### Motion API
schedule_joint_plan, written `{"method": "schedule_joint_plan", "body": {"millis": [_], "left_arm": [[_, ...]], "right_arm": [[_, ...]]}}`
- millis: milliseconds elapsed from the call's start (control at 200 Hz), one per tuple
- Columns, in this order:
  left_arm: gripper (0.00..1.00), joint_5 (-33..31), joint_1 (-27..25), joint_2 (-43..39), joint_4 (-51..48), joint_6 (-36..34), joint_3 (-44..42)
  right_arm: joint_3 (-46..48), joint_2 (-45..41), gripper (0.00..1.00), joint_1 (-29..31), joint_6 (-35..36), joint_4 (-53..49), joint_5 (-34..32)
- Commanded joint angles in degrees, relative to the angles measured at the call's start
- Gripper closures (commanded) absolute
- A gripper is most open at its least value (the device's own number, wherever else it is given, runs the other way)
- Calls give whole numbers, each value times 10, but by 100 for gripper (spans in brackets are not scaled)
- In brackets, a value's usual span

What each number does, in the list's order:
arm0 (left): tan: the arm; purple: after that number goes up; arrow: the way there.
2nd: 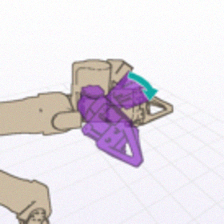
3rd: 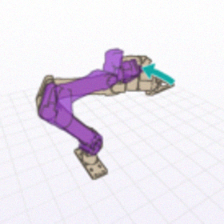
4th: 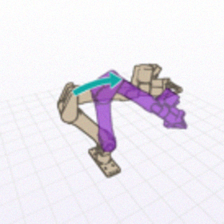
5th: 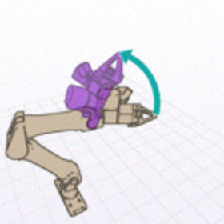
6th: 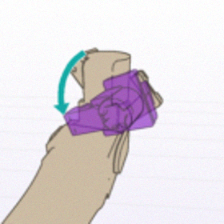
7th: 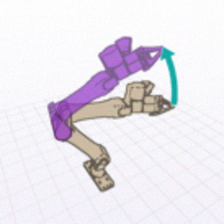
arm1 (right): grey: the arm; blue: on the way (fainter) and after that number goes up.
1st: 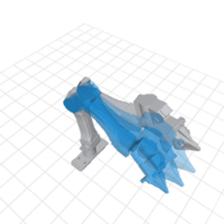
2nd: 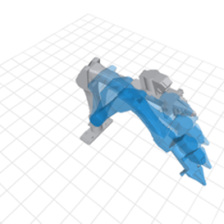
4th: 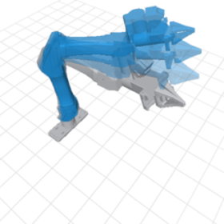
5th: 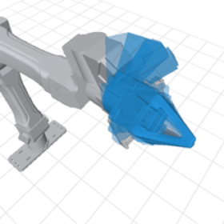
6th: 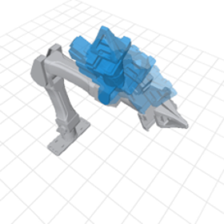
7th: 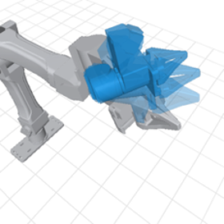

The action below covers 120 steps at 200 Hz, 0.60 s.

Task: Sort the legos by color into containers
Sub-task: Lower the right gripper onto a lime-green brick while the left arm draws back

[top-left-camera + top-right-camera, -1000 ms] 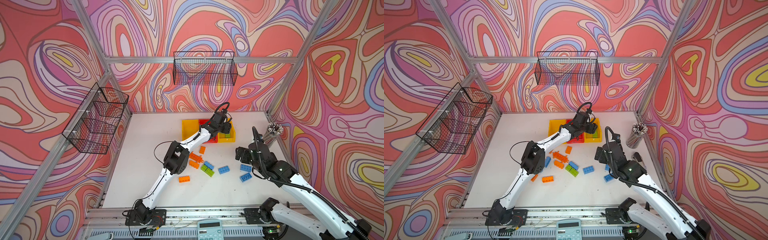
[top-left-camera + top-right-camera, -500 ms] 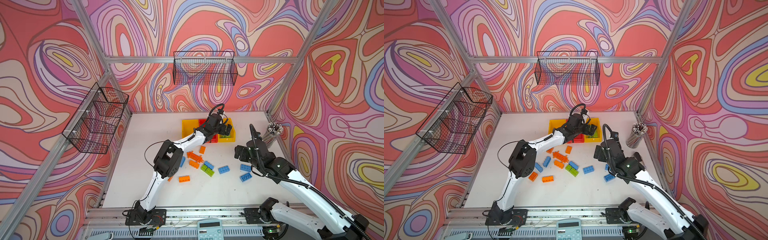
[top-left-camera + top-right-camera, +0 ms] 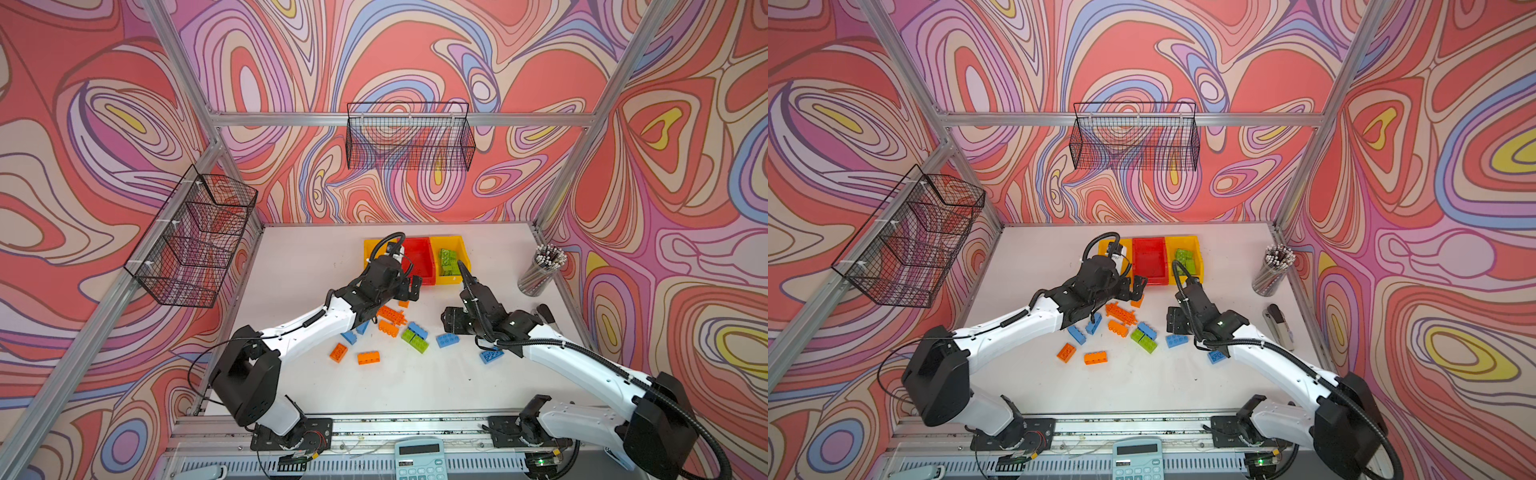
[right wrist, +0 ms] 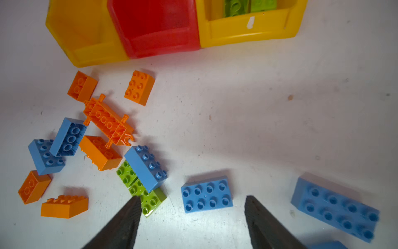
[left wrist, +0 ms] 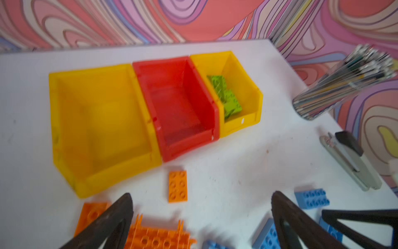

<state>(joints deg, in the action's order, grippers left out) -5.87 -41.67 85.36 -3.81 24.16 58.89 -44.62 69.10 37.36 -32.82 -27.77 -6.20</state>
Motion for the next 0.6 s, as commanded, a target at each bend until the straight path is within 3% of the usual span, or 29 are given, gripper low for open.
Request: {"method": "schedule_joint_plan", "body": {"millis": [0,220,596], "left_arm": [[0,-17,-2,-58,-75,42,-57],[0,-10,-2,-161,-94,90,-166],[0,-27,-2,-241,-128,116,-234]], "right_arm": [[4,34,21,32,-15,53,30],[0,96,26,78,-26,94,45],[-13,166,27,121,-32,117,48]]}}
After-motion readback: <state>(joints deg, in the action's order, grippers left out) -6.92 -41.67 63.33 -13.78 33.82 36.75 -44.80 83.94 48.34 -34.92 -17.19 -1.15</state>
